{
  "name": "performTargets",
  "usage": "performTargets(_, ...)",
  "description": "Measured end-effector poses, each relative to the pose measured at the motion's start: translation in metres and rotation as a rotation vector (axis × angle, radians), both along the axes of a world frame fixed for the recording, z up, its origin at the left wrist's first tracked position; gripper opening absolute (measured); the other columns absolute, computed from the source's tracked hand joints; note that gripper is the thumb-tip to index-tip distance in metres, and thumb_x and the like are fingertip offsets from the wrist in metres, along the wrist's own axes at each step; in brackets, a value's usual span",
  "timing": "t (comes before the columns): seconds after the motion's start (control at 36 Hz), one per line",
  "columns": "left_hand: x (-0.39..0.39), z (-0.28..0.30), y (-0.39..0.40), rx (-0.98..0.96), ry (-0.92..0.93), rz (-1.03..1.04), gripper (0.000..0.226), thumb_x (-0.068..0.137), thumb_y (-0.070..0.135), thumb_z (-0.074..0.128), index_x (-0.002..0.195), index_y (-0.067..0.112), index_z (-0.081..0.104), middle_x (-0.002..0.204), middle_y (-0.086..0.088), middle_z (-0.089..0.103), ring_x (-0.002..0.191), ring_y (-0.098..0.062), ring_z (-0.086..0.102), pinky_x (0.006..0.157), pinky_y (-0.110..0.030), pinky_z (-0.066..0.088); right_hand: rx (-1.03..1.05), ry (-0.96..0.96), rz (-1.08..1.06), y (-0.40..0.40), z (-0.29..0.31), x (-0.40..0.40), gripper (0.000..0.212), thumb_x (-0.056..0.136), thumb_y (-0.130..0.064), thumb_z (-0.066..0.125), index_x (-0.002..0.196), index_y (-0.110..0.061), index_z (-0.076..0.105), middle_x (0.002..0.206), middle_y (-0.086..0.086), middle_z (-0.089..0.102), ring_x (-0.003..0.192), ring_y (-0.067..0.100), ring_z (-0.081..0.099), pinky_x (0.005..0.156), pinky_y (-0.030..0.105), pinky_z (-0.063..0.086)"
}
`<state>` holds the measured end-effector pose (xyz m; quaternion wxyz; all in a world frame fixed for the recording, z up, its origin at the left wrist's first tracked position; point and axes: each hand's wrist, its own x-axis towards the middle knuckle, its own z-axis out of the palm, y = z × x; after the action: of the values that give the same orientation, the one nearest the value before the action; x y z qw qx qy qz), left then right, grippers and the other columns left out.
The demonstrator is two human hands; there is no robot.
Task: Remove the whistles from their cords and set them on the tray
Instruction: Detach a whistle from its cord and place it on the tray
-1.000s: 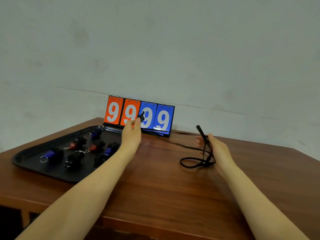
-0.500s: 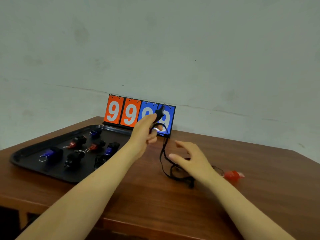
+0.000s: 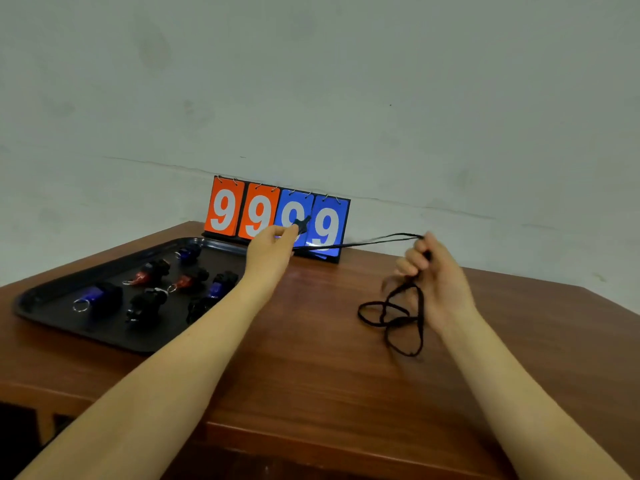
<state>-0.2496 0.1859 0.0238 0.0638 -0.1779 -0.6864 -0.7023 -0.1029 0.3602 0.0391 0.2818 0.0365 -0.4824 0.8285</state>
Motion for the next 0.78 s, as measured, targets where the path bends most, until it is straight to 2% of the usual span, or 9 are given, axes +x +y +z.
performTargets(0.06,-0.003,-0.005,-0.001,-0.081,0.127,0.076,0.019,0.096,0.035,0.053,0.097,0.018,0.058,0.083,0.010,0.054,0.073,-0.003,0.050,0.059,-0.019,0.038,-0.137,0.044,-0.016,0.014,0.004,0.007,0.027,0.086,-0.035,0.055,0.065,-0.021,0.047,0.051,-0.009,0.032,0.046,0.009,0.035,0.050,0.022,0.035)
performTargets(0.19,-0.008,-0.014,-0.004,-0.176,0.215,0.137,0.013,0.096,0.033,0.055,0.096,0.020,0.055,0.079,0.009,0.054,0.068,-0.004,0.049,0.060,-0.019,0.041,-0.277,0.120,-0.079,0.043,0.004,0.019,0.028,0.090,-0.033,0.054,0.066,-0.020,0.048,0.052,-0.009,0.033,0.050,0.009,0.040,0.064,0.024,0.037)
performTargets(0.33,-0.007,-0.017,-0.002,-0.215,0.173,0.071,0.019,0.096,0.034,0.053,0.095,0.016,0.059,0.082,0.005,0.058,0.073,-0.006,0.052,0.061,-0.022,0.041,0.115,-0.190,-0.385,0.047,-0.004,0.010,0.038,0.103,-0.030,0.039,0.068,-0.016,0.043,0.048,-0.006,0.032,0.049,0.013,0.032,0.056,0.026,0.031)
performTargets(0.47,0.006,-0.006,0.004,-0.020,-0.058,-0.146,0.016,0.097,0.030,0.052,0.088,0.020,0.062,0.088,-0.003,0.064,0.074,-0.012,0.054,0.066,-0.025,0.045,0.377,-0.407,-0.620,0.048,-0.018,0.005,0.037,0.101,-0.029,0.039,0.067,-0.013,0.045,0.056,0.002,0.041,0.054,0.018,0.038,0.056,0.030,0.035)
performTargets(0.56,0.011,-0.001,0.002,0.124,-0.174,-0.286,0.012,0.095,0.027,0.056,0.094,0.018,0.065,0.094,-0.005,0.065,0.077,-0.012,0.054,0.070,-0.025,0.047,0.676,-0.515,-0.781,0.057,-0.030,0.004,0.036,0.100,-0.028,0.038,0.071,-0.009,0.046,0.066,0.007,0.042,0.065,0.023,0.040,0.062,0.032,0.032)
performTargets(0.61,0.015,0.002,0.000,0.203,-0.214,-0.390,0.015,0.095,0.025,0.058,0.100,0.013,0.065,0.085,-0.003,0.062,0.068,-0.008,0.049,0.062,-0.022,0.043,0.922,-0.625,-0.860,0.058,-0.034,0.005,0.029,0.099,-0.026,0.040,0.089,-0.007,0.059,0.083,0.008,0.057,0.077,0.024,0.050,0.064,0.035,0.039)
performTargets(0.64,0.016,0.002,-0.001,0.244,-0.235,-0.449,0.017,0.094,0.024,0.058,0.102,0.011,0.064,0.080,-0.002,0.060,0.063,-0.007,0.047,0.057,-0.020,0.039,1.014,-0.680,-0.886,0.056,-0.036,0.004,0.028,0.097,-0.027,0.044,0.107,-0.008,0.061,0.102,0.011,0.061,0.093,0.025,0.054,0.075,0.039,0.046)
performTargets(0.69,0.022,0.004,0.001,0.300,-0.257,-0.550,0.018,0.095,0.021,0.057,0.106,0.008,0.062,0.076,-0.001,0.057,0.058,-0.006,0.042,0.050,-0.019,0.032,1.128,-0.737,-0.885,0.051,-0.035,0.004,0.048,0.093,-0.031,0.051,0.137,-0.012,0.046,0.137,0.012,0.048,0.130,0.028,0.037,0.101,0.046,0.039)
performTargets(0.78,0.030,0.007,0.001,0.324,-0.259,-0.643,0.019,0.097,0.020,0.053,0.109,0.008,0.061,0.076,-0.001,0.062,0.059,-0.007,0.042,0.047,-0.017,0.030,1.163,-0.593,-0.717,0.028,-0.031,0.001,0.065,0.092,-0.031,0.055,0.150,-0.023,0.028,0.155,0.003,0.026,0.144,0.020,0.017,0.114,0.044,0.025)
